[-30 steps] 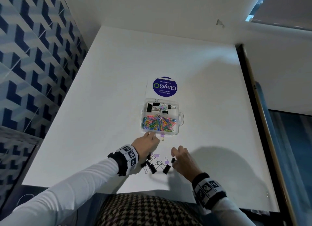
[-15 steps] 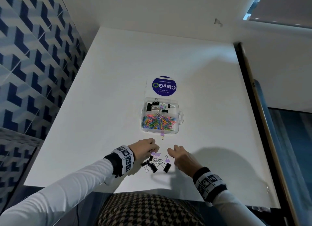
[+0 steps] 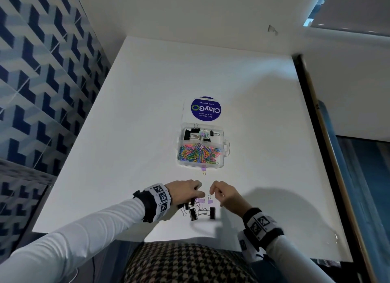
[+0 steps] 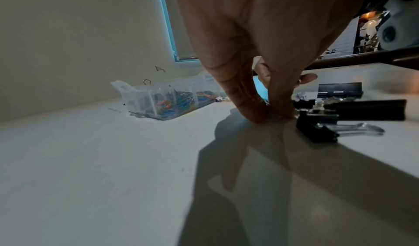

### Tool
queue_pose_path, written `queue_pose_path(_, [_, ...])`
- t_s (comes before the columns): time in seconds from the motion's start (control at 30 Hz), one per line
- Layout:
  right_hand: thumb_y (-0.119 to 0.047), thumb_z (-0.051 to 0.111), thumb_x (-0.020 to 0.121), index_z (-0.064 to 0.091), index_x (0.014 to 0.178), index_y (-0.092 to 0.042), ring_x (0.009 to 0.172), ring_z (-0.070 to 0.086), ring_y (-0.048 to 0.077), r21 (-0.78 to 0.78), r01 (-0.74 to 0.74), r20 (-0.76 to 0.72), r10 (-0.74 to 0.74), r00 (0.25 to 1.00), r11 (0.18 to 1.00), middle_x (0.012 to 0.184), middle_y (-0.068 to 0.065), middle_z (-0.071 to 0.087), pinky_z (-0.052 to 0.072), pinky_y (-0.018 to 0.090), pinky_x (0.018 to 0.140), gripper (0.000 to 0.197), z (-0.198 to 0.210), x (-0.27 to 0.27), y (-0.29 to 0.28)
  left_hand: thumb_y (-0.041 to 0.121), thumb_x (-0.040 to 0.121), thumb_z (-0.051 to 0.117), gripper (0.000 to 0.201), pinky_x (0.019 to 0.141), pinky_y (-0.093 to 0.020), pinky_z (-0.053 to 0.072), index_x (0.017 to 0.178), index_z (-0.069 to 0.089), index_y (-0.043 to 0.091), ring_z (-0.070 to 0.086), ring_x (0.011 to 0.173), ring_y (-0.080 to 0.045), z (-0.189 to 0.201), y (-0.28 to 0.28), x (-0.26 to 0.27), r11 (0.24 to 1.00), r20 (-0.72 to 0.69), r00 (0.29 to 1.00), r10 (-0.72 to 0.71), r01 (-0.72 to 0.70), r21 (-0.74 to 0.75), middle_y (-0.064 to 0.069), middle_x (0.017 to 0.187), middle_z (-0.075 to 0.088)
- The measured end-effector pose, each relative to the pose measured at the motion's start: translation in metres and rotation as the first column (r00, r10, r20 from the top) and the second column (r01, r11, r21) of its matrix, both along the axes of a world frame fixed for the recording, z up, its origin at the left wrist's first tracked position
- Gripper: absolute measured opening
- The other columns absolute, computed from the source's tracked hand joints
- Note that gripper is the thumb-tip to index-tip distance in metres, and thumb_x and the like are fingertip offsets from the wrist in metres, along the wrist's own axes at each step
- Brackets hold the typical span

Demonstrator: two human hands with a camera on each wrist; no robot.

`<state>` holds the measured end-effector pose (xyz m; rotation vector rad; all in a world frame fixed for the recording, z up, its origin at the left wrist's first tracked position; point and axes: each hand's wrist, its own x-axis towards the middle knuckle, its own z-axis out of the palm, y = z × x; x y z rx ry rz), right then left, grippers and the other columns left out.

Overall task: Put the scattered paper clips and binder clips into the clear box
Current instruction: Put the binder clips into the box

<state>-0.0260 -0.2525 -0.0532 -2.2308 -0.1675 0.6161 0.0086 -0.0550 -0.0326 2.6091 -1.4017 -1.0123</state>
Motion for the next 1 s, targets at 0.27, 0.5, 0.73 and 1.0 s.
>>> queue_pose_path(0.27, [-0.011, 0.067, 0.076, 0.053, 0.093, -0.002, 0.089, 0.046, 0.026, -0.224, -0.112, 0.067, 0.130, 0.989, 0.968, 0.089, 0.000, 0.040, 0.039, 0.038, 0.079, 0.023, -0.009, -0.010, 0.012, 0.008, 0.087, 0.043, 0.016, 0.061, -0.037, 0.042, 0.102, 0.050, 0.005, 0.051, 0.090, -0.031, -0.005, 0.007, -0.002, 0.984, -0.025, 0.986, 0.167, -0.168, -0.067, -0.015, 0.106, 0.045])
queue_pose_path(0.5, [-0.011, 0.059, 0.081, 0.049, 0.102, -0.002, 0.103, 0.049, 0.031, -0.356, -0.078, 0.084, 0.115, 0.990, 0.931, 0.109, 0.016, 0.052, 0.037, 0.036, 0.083, 0.025, -0.007, -0.007, 0.023, 0.013, 0.086, 0.050, 0.013, 0.078, -0.039, 0.048, 0.097, 0.051, 0.005, 0.054, 0.087, -0.029, -0.002, 0.018, 0.003, 0.925, -0.097, 0.937, 0.337, -0.348, -0.152, -0.012, 0.106, 0.047])
queue_pose_path(0.73, [0.002, 0.040, 0.085, 0.043, 0.114, -0.005, 0.110, 0.048, 0.032, -0.540, -0.111, 0.060, 0.170, 0.984, 0.835, 0.117, 0.014, 0.050, 0.046, 0.041, 0.080, 0.030, 0.000, 0.003, 0.039, 0.024, 0.090, 0.052, 0.029, 0.078, -0.030, 0.041, 0.106, 0.053, 0.000, 0.054, 0.092, -0.030, -0.001, 0.030, 0.016, 0.812, -0.085, 0.851, 0.518, -0.520, -0.264, -0.018, 0.106, 0.052])
queue_pose_path(1.0, [0.001, 0.040, 0.084, 0.046, 0.110, -0.006, 0.108, 0.050, 0.031, -0.548, -0.159, 0.044, 0.218, 0.975, 0.821, 0.115, 0.013, 0.053, 0.047, 0.039, 0.080, 0.028, -0.004, 0.011, 0.037, 0.016, 0.084, 0.061, 0.019, 0.074, -0.023, 0.036, 0.096, 0.061, 0.001, 0.058, 0.088, -0.029, 0.011, 0.036, 0.037, 0.675, -0.096, 0.761, 0.641, -0.619, -0.401, -0.019, 0.099, 0.060])
